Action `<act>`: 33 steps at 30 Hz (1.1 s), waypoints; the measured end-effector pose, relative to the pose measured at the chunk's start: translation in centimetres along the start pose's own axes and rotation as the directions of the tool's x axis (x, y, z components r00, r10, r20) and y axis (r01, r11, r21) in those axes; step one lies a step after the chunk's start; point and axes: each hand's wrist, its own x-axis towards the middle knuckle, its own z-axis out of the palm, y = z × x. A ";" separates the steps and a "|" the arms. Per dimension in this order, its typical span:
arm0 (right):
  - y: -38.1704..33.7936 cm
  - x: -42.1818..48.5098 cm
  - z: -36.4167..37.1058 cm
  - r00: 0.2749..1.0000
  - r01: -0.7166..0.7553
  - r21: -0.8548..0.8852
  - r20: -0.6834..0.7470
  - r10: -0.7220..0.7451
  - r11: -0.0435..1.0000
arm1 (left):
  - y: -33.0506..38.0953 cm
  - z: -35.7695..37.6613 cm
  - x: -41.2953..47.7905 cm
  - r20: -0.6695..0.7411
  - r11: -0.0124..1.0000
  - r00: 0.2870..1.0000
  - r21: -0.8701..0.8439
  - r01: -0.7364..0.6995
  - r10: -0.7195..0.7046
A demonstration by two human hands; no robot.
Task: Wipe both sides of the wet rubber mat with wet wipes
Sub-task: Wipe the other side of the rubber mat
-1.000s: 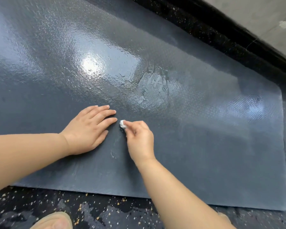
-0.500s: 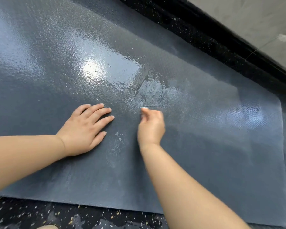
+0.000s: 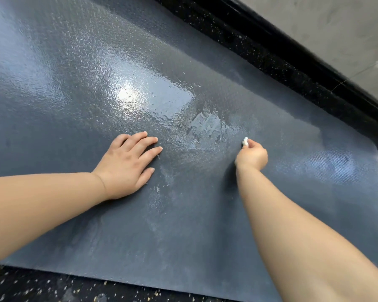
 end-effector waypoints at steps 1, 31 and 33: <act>-0.4 -1.0 0.8 1.000 0.019 -0.028 -0.002 -0.019 0.999 | 0.0 0.0 0.1 -0.001 1.000 1.000 0.003 0.003 -0.003; -4.7 -6.8 4.4 0.676 0.573 0.146 0.472 -0.566 0.806 | 0.0 0.2 0.3 -0.004 1.000 1.000 -0.016 0.026 -0.026; -5.6 -2.7 3.7 0.841 0.446 0.107 0.289 -0.457 0.888 | 0.0 0.1 0.2 -0.001 0.999 1.000 -0.019 0.028 -0.028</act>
